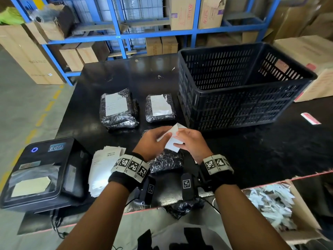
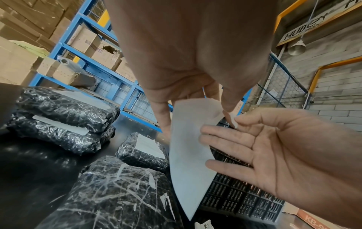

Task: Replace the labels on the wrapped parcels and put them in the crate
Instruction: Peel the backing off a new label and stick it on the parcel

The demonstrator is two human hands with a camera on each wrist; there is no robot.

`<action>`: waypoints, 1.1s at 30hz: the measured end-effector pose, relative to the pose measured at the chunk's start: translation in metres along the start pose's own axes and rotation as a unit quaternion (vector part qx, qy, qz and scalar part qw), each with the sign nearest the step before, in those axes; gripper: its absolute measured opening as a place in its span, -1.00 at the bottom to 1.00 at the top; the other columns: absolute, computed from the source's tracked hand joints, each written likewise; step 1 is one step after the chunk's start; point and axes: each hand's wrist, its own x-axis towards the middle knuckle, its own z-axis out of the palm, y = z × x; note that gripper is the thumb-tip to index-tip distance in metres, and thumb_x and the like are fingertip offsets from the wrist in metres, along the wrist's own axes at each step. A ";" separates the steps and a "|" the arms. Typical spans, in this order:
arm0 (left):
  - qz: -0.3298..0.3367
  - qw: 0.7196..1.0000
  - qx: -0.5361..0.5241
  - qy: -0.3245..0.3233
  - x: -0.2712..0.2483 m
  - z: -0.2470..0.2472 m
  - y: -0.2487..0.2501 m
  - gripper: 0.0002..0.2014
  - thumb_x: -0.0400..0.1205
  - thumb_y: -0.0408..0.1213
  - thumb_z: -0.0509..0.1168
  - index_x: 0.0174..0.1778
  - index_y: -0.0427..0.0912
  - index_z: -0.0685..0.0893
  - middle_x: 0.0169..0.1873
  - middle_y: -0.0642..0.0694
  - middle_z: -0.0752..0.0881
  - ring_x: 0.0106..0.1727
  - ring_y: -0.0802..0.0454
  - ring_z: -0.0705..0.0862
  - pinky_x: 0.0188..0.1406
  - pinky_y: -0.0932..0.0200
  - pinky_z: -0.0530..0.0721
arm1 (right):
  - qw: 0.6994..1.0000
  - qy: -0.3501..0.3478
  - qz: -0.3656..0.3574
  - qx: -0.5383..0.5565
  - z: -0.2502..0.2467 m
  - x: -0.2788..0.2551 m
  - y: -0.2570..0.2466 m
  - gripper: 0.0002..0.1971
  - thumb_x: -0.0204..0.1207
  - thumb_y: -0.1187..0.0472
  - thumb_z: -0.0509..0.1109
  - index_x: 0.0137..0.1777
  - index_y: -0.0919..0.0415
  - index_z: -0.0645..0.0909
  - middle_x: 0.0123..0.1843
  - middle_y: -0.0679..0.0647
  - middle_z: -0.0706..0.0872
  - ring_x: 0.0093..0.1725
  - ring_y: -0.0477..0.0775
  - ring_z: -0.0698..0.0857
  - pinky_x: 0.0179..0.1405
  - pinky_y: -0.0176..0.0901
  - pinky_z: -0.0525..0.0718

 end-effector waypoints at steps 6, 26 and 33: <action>-0.005 1.000 -0.013 0.006 0.000 -0.004 -0.003 -0.77 0.70 -0.25 0.23 0.23 -0.06 0.70 -0.21 0.21 0.72 -0.31 0.46 0.64 -0.26 0.44 0.57 | 0.998 -0.006 -0.026 -0.060 0.003 0.004 0.004 -0.91 0.64 0.33 0.33 0.03 0.21 0.67 0.08 0.15 0.69 0.17 0.06 0.67 0.22 0.04 0.72; -0.005 0.998 0.053 0.027 0.008 -0.015 -0.016 -0.83 0.60 -0.21 0.39 0.03 -0.17 0.80 -0.13 0.00 0.81 -0.12 0.17 0.74 -0.09 0.35 0.65 | 0.971 0.002 -0.094 -0.219 0.006 0.007 0.007 -0.87 0.62 0.19 0.40 0.06 0.17 0.75 -0.12 -0.04 0.73 -0.45 -0.36 0.59 -0.37 -0.47 0.57; 0.002 0.998 0.052 0.041 0.007 -0.015 -0.017 -0.83 0.61 -0.23 0.37 0.02 -0.19 0.80 -0.16 -0.02 0.81 -0.15 0.17 0.74 -0.13 0.40 0.64 | 0.975 0.014 -0.104 -0.195 0.007 0.009 0.012 -0.77 0.58 0.23 0.44 0.19 0.27 0.72 -0.24 -0.11 0.71 -0.45 -0.36 0.60 -0.30 -0.50 0.55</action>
